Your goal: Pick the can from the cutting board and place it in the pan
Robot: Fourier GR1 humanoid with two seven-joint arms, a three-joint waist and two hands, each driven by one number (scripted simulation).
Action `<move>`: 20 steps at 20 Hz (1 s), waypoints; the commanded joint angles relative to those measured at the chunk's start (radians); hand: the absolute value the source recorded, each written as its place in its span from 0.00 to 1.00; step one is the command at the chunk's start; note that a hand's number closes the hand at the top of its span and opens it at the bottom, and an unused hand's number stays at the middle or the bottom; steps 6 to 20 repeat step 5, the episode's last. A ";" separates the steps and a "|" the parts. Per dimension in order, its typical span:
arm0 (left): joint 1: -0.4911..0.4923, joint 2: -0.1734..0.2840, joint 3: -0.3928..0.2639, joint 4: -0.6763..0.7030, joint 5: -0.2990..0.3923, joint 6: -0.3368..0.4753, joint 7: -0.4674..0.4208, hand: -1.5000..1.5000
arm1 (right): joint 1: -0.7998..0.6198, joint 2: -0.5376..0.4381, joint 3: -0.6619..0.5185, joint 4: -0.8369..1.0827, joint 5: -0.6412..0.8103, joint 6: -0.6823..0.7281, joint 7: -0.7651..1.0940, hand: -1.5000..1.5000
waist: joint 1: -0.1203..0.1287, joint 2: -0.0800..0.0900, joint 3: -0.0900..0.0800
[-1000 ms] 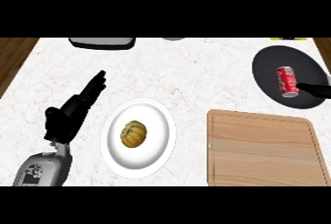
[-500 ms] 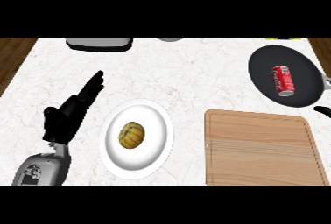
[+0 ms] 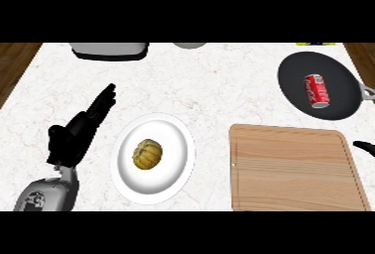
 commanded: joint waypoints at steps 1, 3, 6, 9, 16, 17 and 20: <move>0.043 -0.010 -0.017 0.003 -0.012 -0.003 -0.041 0.50 | 0.042 0.000 0.000 -0.006 -0.012 0.068 -0.102 0.00 | -0.001 -0.001 0.000; 0.073 0.006 -0.007 -0.036 -0.008 -0.007 -0.018 0.50 | 0.082 0.039 0.010 -0.013 -0.007 0.025 -0.144 0.00 | -0.001 -0.004 0.000; 0.009 -0.015 -0.011 0.032 -0.018 0.005 -0.032 0.50 | 0.069 0.040 0.015 -0.012 -0.006 0.008 -0.120 0.00 | -0.007 -0.001 0.000; 0.009 -0.015 -0.011 0.032 -0.018 0.005 -0.032 0.50 | 0.069 0.040 0.015 -0.012 -0.006 0.008 -0.120 0.00 | -0.007 -0.001 0.000; 0.009 -0.015 -0.011 0.032 -0.018 0.005 -0.032 0.50 | 0.069 0.040 0.015 -0.012 -0.006 0.008 -0.120 0.00 | -0.007 -0.001 0.000; 0.009 -0.015 -0.011 0.032 -0.018 0.005 -0.032 0.50 | 0.069 0.040 0.015 -0.012 -0.006 0.008 -0.120 0.00 | -0.007 -0.001 0.000; 0.009 -0.015 -0.011 0.032 -0.018 0.005 -0.032 0.50 | 0.069 0.040 0.015 -0.012 -0.006 0.008 -0.120 0.00 | -0.007 -0.001 0.000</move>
